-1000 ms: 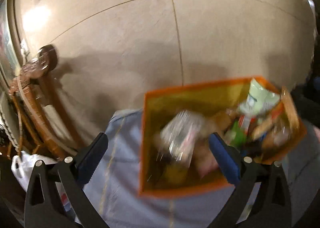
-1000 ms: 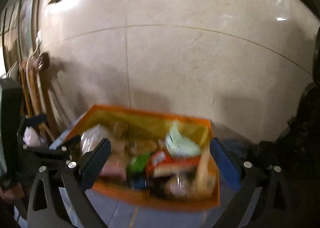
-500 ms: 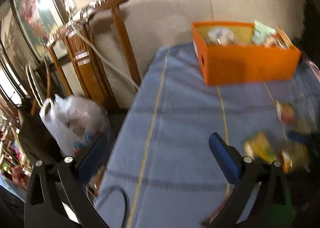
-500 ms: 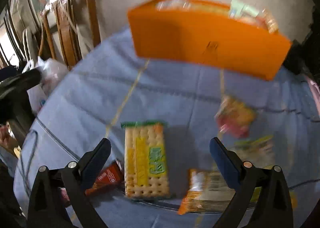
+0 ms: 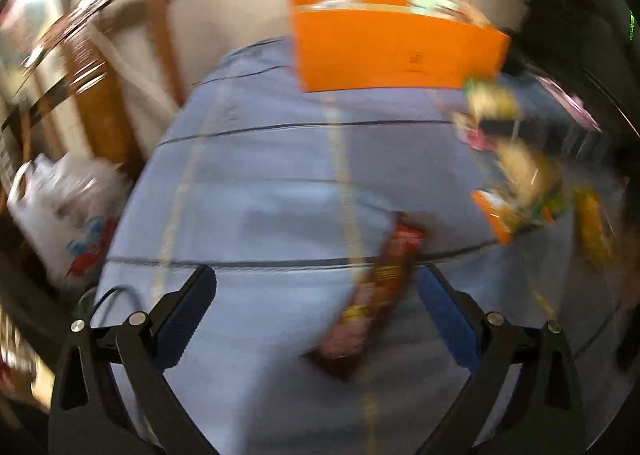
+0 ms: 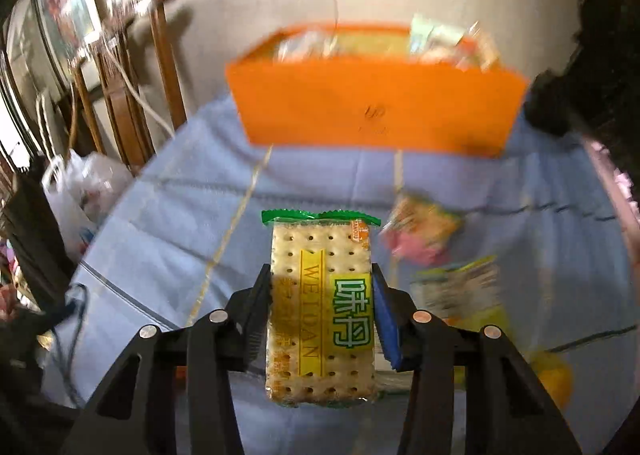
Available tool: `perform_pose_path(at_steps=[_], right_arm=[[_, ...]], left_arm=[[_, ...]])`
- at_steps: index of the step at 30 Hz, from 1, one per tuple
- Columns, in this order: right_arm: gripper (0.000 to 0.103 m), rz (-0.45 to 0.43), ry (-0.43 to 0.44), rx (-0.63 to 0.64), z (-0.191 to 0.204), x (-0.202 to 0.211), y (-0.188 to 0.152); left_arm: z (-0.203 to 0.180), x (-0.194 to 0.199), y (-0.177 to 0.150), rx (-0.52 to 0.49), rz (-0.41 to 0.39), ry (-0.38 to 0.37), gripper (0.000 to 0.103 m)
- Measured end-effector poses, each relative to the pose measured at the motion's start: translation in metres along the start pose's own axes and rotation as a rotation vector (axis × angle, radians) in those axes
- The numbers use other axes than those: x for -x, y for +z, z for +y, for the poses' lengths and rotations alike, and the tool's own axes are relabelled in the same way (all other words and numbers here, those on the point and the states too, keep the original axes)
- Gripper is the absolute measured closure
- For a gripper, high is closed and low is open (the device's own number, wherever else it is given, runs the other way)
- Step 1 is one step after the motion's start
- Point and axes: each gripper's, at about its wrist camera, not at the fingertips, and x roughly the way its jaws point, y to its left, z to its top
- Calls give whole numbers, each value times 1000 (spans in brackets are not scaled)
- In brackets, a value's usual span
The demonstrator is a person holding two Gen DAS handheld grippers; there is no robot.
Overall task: Organize snacks
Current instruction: 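Grasp the chocolate wafer bar with the left tool while the right tool grasps the cracker pack, then carry the chocolate wafer bar and cracker pack over the orange box and release both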
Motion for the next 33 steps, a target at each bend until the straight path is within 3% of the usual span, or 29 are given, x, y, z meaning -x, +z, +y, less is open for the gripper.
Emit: perform_pose_path(at_steps=[2, 3, 5, 6, 8, 10, 11, 16, 22, 27, 33], right_arm=[[56, -27, -18, -19, -12, 20, 4], [56, -37, -28, -24, -17, 26, 6], [56, -60, -72, -23, -26, 44, 2], [56, -70, -108, -17, -31, 53, -1], [56, -68, -144, -22, -38, 64, -4], [56, -46, -164, -47, -48, 72, -12], [56, -36, -171, -64, -54, 75, -16], [56, -23, -233, -113, -76, 89, -31], [56, -78, -191, -152, -86, 99, -19], [56, -169, -158, -117, -83, 95, 30], [56, -231, -72, -47, -79, 47, 130]], left_arm=[[-14, -10, -3, -56, -14, -18, 4], [-20, -23, -7, -86, 20, -48, 4], [-27, -39, -14, -114, 78, -127, 32], [-28, -36, -17, -109, 35, -138, 49], [-30, -37, -18, -117, 40, -169, 56], [-28, -40, -13, -94, 63, -158, 75], [-24, -40, -9, -85, 77, -168, 79], [-14, -19, 2, -87, 85, -161, 80], [-9, 18, 38, -52, 28, -170, 80], [-11, 28, 114, 1, -62, -120, 80], [-7, -1, 222, 54, -137, -62, 80]])
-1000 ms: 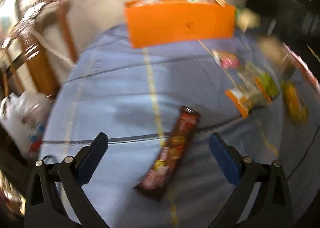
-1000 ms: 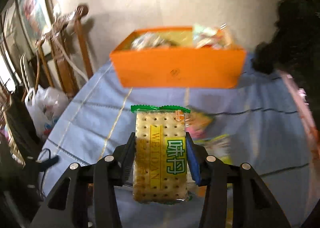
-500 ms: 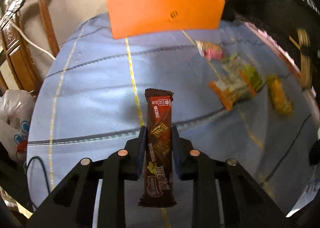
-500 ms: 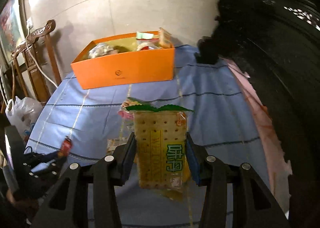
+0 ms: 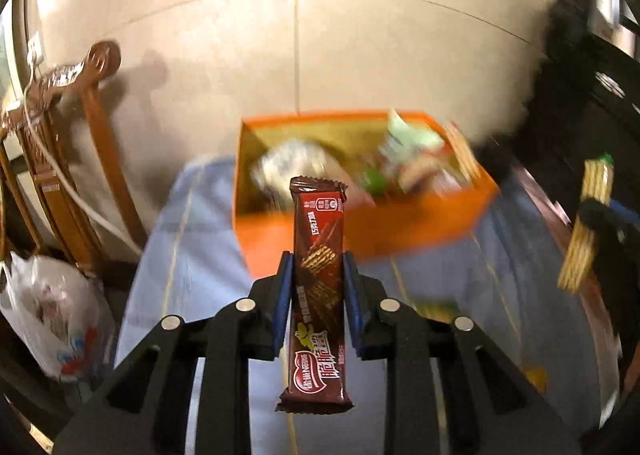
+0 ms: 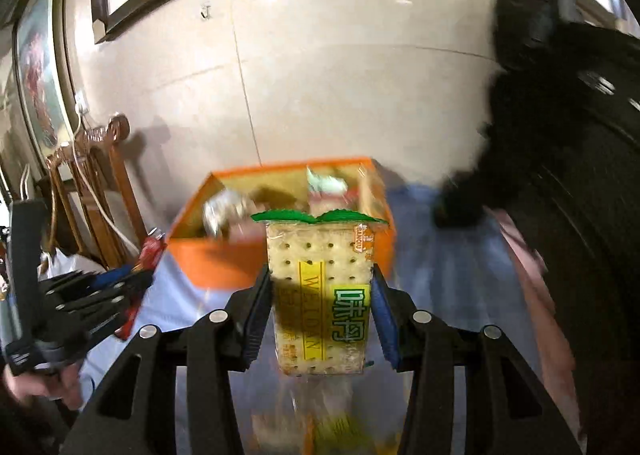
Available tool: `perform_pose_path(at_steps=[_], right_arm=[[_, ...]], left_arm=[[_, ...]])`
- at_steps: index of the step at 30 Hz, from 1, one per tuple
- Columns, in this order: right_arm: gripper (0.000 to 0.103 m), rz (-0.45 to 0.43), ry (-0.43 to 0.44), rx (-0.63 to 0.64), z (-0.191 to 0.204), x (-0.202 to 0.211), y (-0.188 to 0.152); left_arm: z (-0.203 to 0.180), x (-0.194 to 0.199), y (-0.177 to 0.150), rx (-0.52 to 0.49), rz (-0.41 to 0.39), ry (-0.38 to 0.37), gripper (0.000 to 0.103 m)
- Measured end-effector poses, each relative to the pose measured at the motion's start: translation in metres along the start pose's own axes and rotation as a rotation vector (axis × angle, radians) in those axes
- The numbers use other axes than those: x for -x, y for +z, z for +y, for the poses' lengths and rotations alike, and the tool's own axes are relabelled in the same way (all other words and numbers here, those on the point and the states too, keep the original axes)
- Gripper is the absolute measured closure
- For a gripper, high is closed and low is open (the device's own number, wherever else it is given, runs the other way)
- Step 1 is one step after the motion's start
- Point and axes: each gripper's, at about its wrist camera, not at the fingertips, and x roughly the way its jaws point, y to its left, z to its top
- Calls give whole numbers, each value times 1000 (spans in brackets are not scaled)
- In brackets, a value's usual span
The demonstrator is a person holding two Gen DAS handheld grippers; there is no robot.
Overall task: Organize snacks
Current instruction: 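Carry the chocolate wafer bar and cracker pack over the orange box and release both, then grasp the orange-and-white snack pack with the left tool while the right tool grasps the cartoon candy bag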
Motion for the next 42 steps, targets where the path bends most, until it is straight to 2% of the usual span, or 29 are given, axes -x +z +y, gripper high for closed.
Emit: perform_pose_path(at_steps=[4, 7, 11, 15, 16, 17, 18, 19, 21, 24, 28, 30, 33, 36, 38, 41, 42], right_arm=[[56, 32, 23, 12, 5, -66, 43], [56, 52, 36, 9, 7, -108, 64], [56, 72, 16, -4, 6, -148, 80], [56, 107, 9, -39, -1, -177, 87], [52, 104, 19, -42, -3, -181, 87], [17, 102, 17, -38, -4, -185, 88], [3, 104, -6, -32, -4, -189, 89], [3, 93, -30, -30, -5, -188, 91], [3, 94, -9, -30, -6, -186, 93], [3, 96, -21, -8, -9, -174, 93], [3, 129, -43, 36, -18, -137, 71], [3, 164, -44, 32, -22, -117, 46], [3, 228, -53, 34, -23, -91, -12], [3, 342, -61, 78, -12, -97, -71], [3, 407, -92, 18, -6, -109, -98], [3, 375, -119, -115, 3, -124, -115], [3, 356, -159, -126, 7, -132, -118]], left_arm=[[6, -44, 54, 37, -4, 49, 80], [12, -69, 80, 53, -9, 56, 80], [11, -91, 101, 22, -19, 85, 80], [12, -107, 108, 36, -16, 74, 80], [12, -109, 108, 41, -19, 71, 79], [13, -113, 109, 46, -22, 68, 74], [14, -115, 109, 48, -22, 69, 33], [14, -120, 111, 50, -5, 91, 9], [18, -126, 111, 52, -3, 162, 4], [23, -124, 107, 70, -3, 138, 4], [28, -109, 89, 82, -10, 131, 4], [28, -95, 75, 86, -9, 125, 4], [24, -69, 36, 86, 10, 97, 4], [22, -51, -12, 73, 49, 126, 4], [23, -44, -36, 78, 69, 138, 4], [25, -34, -68, 95, 92, 159, 4], [26, -32, -77, 98, 105, 163, 4]])
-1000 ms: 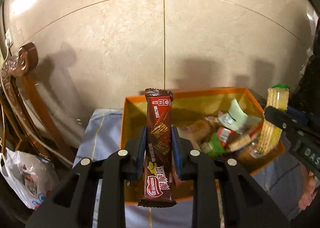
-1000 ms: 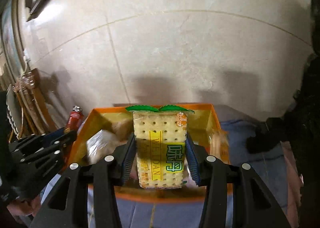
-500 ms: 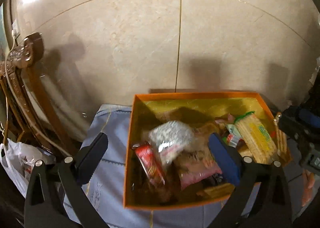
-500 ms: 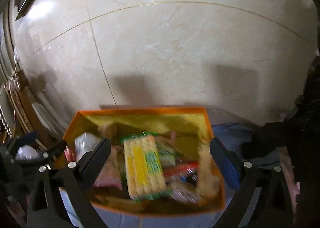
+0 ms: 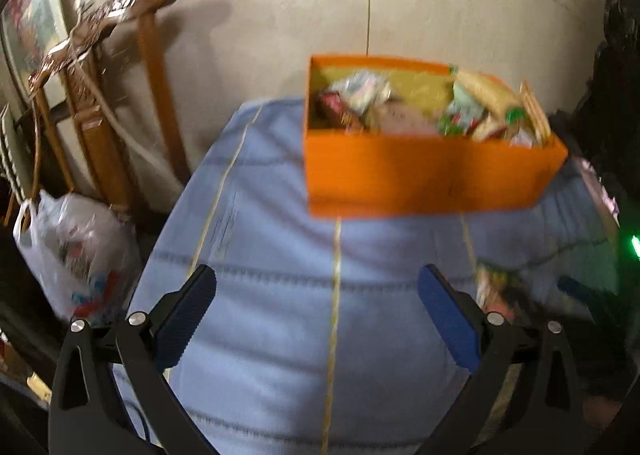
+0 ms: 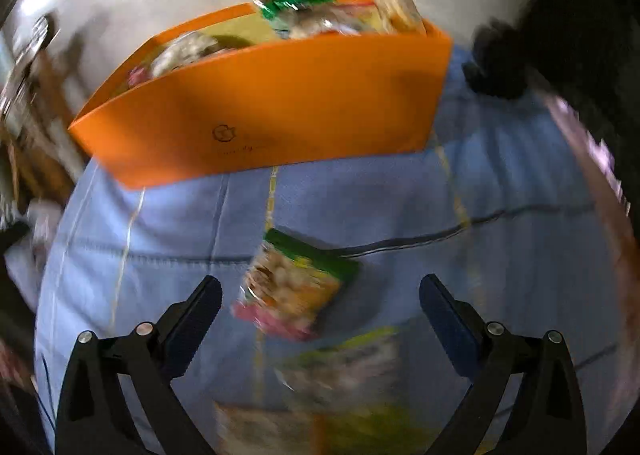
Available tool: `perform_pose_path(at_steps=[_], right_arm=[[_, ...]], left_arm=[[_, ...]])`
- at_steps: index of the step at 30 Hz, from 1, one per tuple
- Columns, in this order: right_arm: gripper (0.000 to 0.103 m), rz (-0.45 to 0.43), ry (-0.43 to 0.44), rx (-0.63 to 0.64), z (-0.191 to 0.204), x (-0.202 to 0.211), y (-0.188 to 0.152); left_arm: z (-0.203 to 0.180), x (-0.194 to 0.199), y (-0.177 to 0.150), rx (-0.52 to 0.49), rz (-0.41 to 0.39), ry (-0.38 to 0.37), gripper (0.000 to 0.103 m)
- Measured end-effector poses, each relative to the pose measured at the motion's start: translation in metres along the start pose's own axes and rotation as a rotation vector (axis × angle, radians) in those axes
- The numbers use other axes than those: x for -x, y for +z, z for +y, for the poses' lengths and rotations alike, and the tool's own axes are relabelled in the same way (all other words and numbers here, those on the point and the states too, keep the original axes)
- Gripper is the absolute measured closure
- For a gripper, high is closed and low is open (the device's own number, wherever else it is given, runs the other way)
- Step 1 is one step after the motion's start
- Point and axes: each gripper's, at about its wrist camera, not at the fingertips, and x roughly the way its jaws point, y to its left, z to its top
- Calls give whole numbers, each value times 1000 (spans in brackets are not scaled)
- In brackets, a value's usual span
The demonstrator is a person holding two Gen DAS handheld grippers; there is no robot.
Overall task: Organize snacks
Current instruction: 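Grasp the orange-and-white snack pack with the left tool while the right tool grasps the cartoon candy bag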
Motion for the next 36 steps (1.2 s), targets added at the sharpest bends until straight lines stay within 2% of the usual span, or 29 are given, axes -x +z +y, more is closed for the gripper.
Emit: perform_pose_path(at_steps=[2, 4, 7, 9, 10, 11, 14, 17, 20, 22, 24, 25, 27, 29, 31, 33, 34, 35, 36], right_arm=[[4, 29, -68, -37, 8, -17, -2], [4, 78, -67, -90, 9, -35, -4], [5, 52, -102, -72, 14, -38, -6], [26, 21, -118, -65, 19, -35, -8], [43, 11, -121, -59, 20, -31, -8], [51, 14, -118, -62, 19, -30, -8], [53, 42, -87, -81, 14, -26, -8], [53, 30, -48, -114, 1, -10, -7], [53, -45, -14, -104, -15, 29, -4], [53, -95, 17, -122, -36, 63, -1], [53, -136, 27, -148, -58, 90, 2], [53, -156, 38, -166, -73, 106, 2], [53, -182, 23, -181, -95, 125, 1], [53, -215, -12, -177, -111, 147, -7], [52, -226, -45, -181, -120, 162, -15], [52, -228, -73, -188, -133, 167, -17], [52, -229, -95, -185, -137, 170, -21], [52, -226, -111, -183, -140, 172, -23], [52, -217, -112, -190, -141, 172, -26]], left_arm=[[5, -1, -16, 11, 48, 9, 4], [11, 0, -29, 28, 68, 9, 4], [20, 2, -39, 40, 79, 17, 4], [25, 4, -41, 48, 79, 30, 4], [25, 4, -40, 52, 80, 30, 4], [25, 4, -39, 55, 81, 29, 4], [19, 3, -38, 45, 91, 33, 4], [4, 2, -40, 3, 96, 22, 4], [-21, 3, -50, -49, 90, -48, 4], [-47, 7, -59, -114, 66, -149, 4], [-80, 3, -71, -239, 26, -255, 4], [-91, 0, -76, -294, 17, -279, 4], [-120, -7, -86, -459, 7, -338, 4], [-129, -8, -91, -514, -35, -398, 4], [-138, -18, -98, -565, -35, -471, 4], [-143, -31, -106, -606, -11, -476, 11], [-140, -32, -106, -569, -22, -512, 30], [-139, -33, -104, -537, 4, -547, 41], [-138, -33, -102, -502, 31, -566, 63]])
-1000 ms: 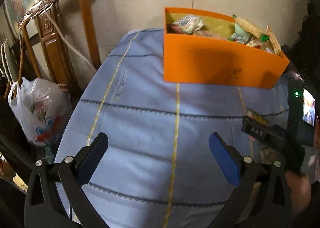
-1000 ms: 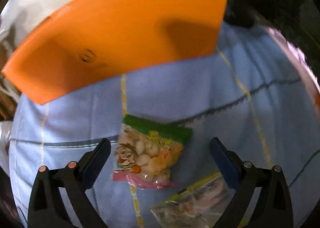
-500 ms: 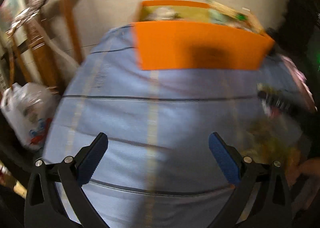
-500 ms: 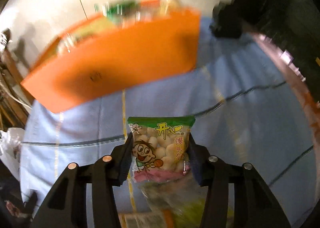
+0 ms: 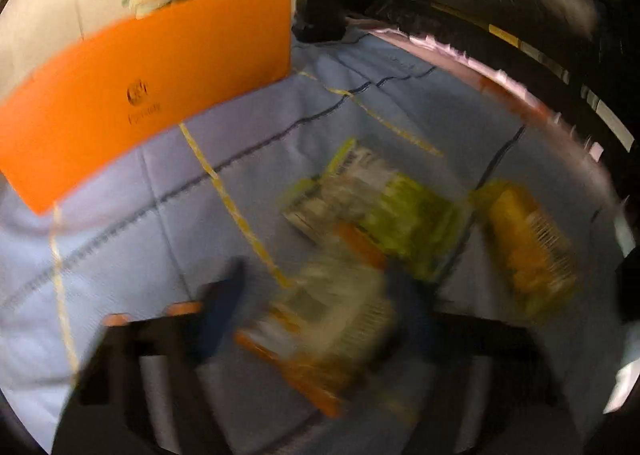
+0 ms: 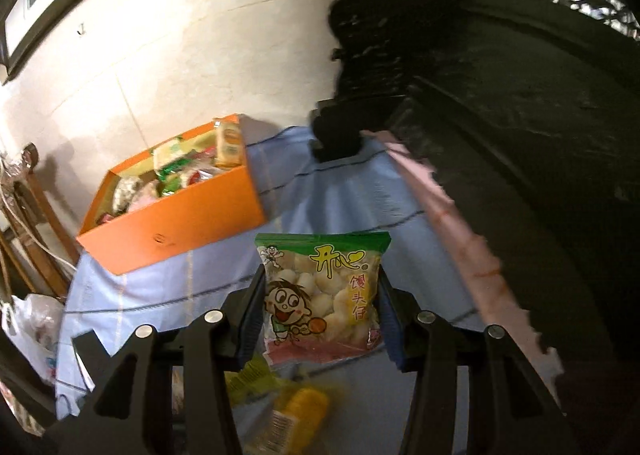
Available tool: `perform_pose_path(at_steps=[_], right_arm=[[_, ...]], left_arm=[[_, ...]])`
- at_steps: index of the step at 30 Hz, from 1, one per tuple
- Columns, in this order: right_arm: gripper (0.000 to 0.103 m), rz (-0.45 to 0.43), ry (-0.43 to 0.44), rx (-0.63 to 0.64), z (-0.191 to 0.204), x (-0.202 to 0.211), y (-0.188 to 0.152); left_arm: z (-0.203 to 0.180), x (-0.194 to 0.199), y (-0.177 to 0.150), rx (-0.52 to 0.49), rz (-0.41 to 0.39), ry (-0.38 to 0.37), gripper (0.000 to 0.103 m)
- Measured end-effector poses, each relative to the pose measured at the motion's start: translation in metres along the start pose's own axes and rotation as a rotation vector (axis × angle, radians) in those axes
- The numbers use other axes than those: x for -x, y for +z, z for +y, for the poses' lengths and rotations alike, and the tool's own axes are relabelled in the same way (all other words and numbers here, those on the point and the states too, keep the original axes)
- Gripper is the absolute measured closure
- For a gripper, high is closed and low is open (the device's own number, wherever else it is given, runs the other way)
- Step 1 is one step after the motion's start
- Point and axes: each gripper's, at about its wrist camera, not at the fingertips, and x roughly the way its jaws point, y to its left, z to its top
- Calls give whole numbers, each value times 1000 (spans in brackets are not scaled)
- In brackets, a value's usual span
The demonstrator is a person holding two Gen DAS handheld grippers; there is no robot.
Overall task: Organize snacks
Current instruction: 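Grasp the orange-and-white snack pack with the left tool while the right tool grasps the cartoon candy bag, then carry the orange-and-white pack and cartoon candy bag over the orange box and release both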
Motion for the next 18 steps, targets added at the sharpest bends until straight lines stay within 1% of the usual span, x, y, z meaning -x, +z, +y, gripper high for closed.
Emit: perform_pose_path(at_steps=[1, 3, 5, 6, 9, 11, 13, 15, 18], right_arm=[[52, 11, 11, -11, -3, 1, 0], [52, 37, 36, -36, -2, 1, -1], [52, 28, 39, -20, 3, 5, -1], [52, 22, 45, -15, 5, 8, -1], [52, 5, 81, -16, 14, 19, 3], [52, -28, 84, 6, 22, 30, 6], [52, -47, 103, 18, 30, 38, 7], [52, -52, 118, 18, 35, 43, 7], [52, -63, 134, 20, 41, 51, 5]], left_arm=[[0, 0, 2, 27, 22, 25, 69], [-2, -1, 3, 27, 50, 68, 71], [1, 5, 2, 75, 61, 52, 73], [6, 11, 0, 123, 56, 44, 73], [22, 26, -4, 177, 46, 64, 74], [28, 37, -7, 201, 47, 70, 74], [37, 53, -13, 216, 28, 80, 74], [44, 62, -18, 222, 25, 94, 74], [49, 76, -20, 243, 3, 96, 75]])
